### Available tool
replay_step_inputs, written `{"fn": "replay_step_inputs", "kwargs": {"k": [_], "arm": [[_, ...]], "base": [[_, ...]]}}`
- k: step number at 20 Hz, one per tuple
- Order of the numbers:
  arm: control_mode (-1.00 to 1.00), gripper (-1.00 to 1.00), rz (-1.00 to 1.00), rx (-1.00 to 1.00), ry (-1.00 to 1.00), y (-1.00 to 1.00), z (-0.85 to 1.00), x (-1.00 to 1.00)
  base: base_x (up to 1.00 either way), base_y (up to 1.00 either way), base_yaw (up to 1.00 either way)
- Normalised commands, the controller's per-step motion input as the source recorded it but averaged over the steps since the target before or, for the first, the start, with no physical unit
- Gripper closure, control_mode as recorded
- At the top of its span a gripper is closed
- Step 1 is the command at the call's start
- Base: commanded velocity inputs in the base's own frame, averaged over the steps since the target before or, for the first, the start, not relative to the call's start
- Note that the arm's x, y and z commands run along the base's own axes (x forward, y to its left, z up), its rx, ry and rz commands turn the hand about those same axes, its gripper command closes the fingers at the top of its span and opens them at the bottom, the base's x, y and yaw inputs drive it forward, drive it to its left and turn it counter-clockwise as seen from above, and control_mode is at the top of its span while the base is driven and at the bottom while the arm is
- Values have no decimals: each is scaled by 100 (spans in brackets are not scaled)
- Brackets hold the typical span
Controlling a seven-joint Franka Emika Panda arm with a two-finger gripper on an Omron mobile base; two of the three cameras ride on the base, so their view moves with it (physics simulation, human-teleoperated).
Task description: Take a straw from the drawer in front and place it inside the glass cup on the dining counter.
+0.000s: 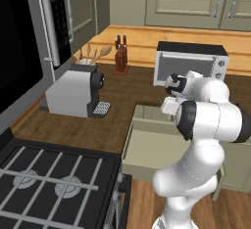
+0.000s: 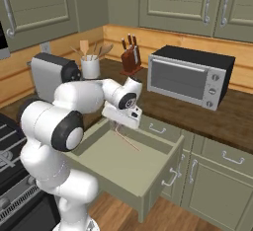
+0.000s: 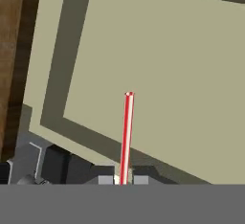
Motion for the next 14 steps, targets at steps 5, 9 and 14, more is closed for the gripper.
{"fn": "replay_step_inputs", "kwargs": {"k": [5, 9, 14], "arm": [[-100, 100, -3, 4, -33, 0, 100, -65], [-100, 100, -5, 0, -48, 0, 100, -95], [-100, 100, -10, 0, -30, -1, 100, -63]], "base": [[0, 0, 0], [0, 0, 0], [0, 0, 0]]}}
